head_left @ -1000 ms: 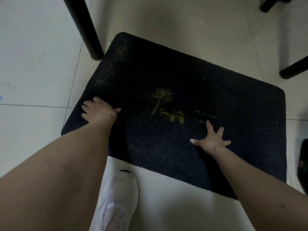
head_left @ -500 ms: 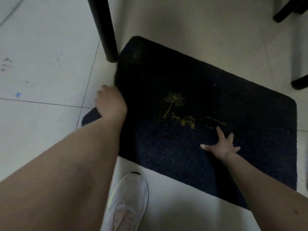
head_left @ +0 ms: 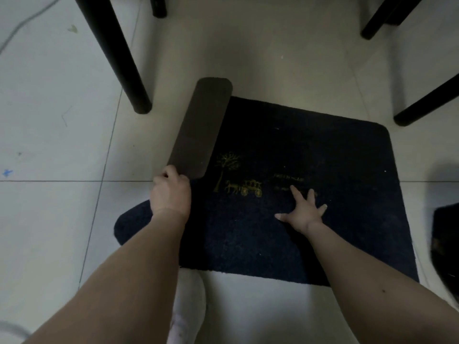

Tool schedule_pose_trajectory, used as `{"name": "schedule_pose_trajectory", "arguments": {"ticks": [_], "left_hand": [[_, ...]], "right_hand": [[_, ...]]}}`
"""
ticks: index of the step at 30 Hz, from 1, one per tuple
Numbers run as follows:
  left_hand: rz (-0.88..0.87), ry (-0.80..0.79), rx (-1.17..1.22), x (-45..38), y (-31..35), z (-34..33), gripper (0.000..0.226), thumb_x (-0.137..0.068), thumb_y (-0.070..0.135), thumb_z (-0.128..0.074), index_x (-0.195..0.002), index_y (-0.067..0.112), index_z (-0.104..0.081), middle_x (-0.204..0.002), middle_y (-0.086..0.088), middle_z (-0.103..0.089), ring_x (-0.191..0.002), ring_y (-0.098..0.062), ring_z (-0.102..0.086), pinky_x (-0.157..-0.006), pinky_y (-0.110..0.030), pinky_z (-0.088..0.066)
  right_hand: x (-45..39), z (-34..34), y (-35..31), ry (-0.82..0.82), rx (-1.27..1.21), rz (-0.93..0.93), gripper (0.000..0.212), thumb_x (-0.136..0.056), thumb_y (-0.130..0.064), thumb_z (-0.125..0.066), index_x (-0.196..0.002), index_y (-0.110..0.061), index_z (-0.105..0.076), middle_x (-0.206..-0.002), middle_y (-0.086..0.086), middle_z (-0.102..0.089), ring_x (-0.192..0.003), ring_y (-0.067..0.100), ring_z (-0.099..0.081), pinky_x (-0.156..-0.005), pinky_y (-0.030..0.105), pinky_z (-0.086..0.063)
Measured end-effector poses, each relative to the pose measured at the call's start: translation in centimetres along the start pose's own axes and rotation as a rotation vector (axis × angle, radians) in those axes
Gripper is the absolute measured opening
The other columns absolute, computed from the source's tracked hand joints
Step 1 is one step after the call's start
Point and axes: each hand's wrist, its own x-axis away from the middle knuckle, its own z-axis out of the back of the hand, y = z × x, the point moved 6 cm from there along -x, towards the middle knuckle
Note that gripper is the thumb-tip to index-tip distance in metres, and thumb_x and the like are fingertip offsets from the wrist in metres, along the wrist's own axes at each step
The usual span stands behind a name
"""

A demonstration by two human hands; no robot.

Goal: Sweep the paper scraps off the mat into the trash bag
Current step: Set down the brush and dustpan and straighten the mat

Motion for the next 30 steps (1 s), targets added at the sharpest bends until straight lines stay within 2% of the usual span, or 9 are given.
{"name": "schedule_pose_trajectory", "arguments": {"ticks": [6, 11, 19, 22, 26, 28, 30], "left_hand": [[0.038, -0.031, 0.011, -2.4, 2.1, 0.1, 0.030, -0.097, 0.004, -0.033, -0.120, -0.001, -0.053, -0.128, -0.021, -0.041, -0.107, -0.038, -0.049, -0.073, -0.044, -0.049], [0.064, -0.016, 0.034, -4.0, 4.3, 0.4, 0.031, -0.097, 0.001, -0.034, -0.120, -0.001, -0.055, -0.131, -0.023, -0.039, -0.108, -0.040, -0.050, -0.079, -0.046, -0.051], [0.070, -0.007, 0.049, -4.7, 5.5, 0.7, 0.028, -0.097, 0.004, -0.037, -0.119, 0.000, -0.053, -0.127, -0.020, -0.046, -0.107, -0.039, -0.055, -0.084, -0.041, -0.049], [0.216, -0.009, 0.141, -4.7, 3.1, 1.4, 0.028, -0.098, 0.007, -0.040, -0.124, 0.002, -0.046, -0.124, -0.016, -0.054, -0.109, -0.034, -0.059, -0.084, -0.040, -0.050], [0.595, 0.047, 0.415, -4.5, -1.6, 1.0, 0.037, -0.096, 0.010, -0.045, -0.131, 0.003, -0.037, -0.124, -0.016, -0.058, -0.111, -0.034, -0.061, -0.090, -0.043, -0.047], [0.681, 0.001, 0.337, -4.1, -3.0, 0.4, 0.054, -0.096, 0.017, -0.046, -0.143, 0.002, -0.023, -0.138, -0.019, -0.046, -0.123, -0.035, -0.051, -0.097, -0.047, -0.042], [0.616, -0.081, 0.101, -3.9, -3.3, -0.1, 0.073, -0.095, 0.027, -0.048, -0.151, 0.009, -0.005, -0.151, -0.022, -0.023, -0.137, -0.037, -0.030, -0.105, -0.055, -0.032]], "right_hand": [[-2.8, 2.5, -0.9, 0.019, 0.057, 0.034, 0.090, -0.083, -0.040, -0.070, -0.149, -0.044, -0.009, -0.160, 0.001, 0.013, -0.143, 0.043, 0.014, -0.117, 0.048, -0.005], [-6.0, 5.1, -1.1, -0.017, 0.110, 0.049, 0.090, -0.083, -0.038, -0.070, -0.149, -0.043, -0.010, -0.160, 0.002, 0.012, -0.146, 0.038, 0.006, -0.117, 0.047, -0.007], [-7.0, 6.7, -0.9, -0.030, 0.221, 0.040, 0.088, -0.085, -0.039, -0.067, -0.149, -0.042, -0.007, -0.160, 0.007, 0.011, -0.147, 0.035, 0.000, -0.118, 0.046, 0.000], [-7.0, 6.9, -0.8, -0.031, 0.228, 0.042, 0.089, -0.085, -0.040, -0.067, -0.149, -0.043, -0.006, -0.160, 0.007, 0.010, -0.146, 0.037, 0.002, -0.118, 0.047, -0.003], [-6.7, 7.5, 0.0, -0.018, 0.226, 0.026, 0.088, -0.086, -0.036, -0.067, -0.149, -0.042, -0.007, -0.160, 0.008, 0.010, -0.146, 0.038, 0.004, -0.120, 0.047, -0.005], [-6.6, 7.8, 0.7, -0.015, 0.223, 0.012, 0.088, -0.086, -0.036, -0.067, -0.149, -0.043, -0.007, -0.160, 0.008, 0.010, -0.145, 0.040, 0.004, -0.119, 0.048, -0.007], [-6.6, 8.0, 1.1, -0.005, 0.238, 0.007, 0.089, -0.085, -0.037, -0.068, -0.149, -0.043, -0.006, -0.160, 0.009, 0.009, -0.146, 0.040, 0.003, -0.119, 0.048, -0.006]]}}
